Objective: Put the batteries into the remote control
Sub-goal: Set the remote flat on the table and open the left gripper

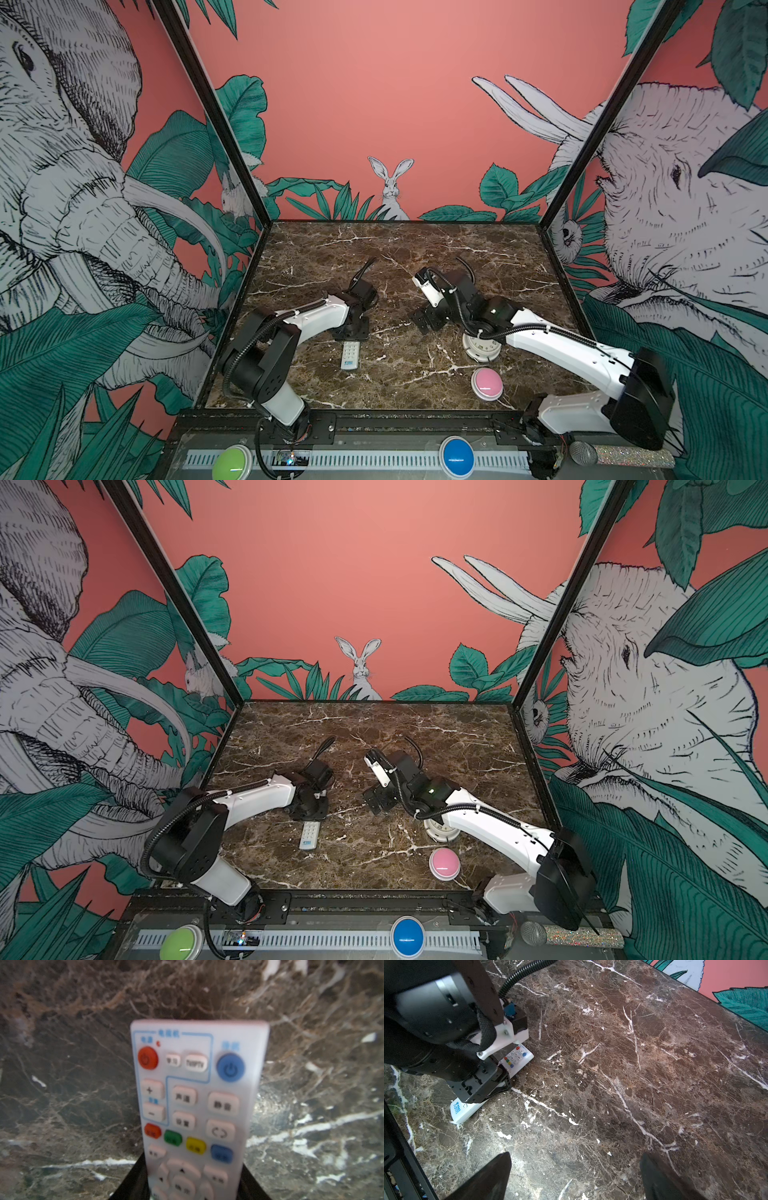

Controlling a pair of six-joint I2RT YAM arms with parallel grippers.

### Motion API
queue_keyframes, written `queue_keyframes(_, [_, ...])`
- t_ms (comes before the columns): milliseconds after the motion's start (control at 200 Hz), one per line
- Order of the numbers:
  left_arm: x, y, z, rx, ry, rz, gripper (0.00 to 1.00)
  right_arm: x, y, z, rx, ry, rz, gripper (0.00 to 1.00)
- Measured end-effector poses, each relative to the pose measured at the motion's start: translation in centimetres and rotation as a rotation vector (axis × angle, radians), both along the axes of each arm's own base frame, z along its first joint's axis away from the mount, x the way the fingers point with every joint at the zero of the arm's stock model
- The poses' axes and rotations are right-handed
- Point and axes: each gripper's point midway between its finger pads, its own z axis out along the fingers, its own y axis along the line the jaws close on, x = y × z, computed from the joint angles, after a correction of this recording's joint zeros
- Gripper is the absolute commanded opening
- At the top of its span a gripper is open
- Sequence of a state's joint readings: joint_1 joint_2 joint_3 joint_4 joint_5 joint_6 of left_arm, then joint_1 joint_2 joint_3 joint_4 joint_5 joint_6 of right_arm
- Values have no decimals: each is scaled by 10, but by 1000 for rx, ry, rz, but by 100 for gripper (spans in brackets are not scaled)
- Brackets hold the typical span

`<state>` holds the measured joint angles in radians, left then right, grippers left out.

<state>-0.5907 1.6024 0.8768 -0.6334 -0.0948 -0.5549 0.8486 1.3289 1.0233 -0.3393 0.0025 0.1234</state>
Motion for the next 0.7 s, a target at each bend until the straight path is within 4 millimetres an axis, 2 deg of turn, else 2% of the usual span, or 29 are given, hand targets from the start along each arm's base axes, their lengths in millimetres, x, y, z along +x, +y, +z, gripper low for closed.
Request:
queue_keyframes(110, [1,-2,0,-6,-9,-1,6,0,0,0,0,0,0,99])
queue_keyframes(585, [5,-6,0,-23,-40,5,35,1,0,1,2,-2,-1,99])
queue_keyframes(700, [5,-6,0,-23,-44,5,36,0,0,1,3,-4,-1,99])
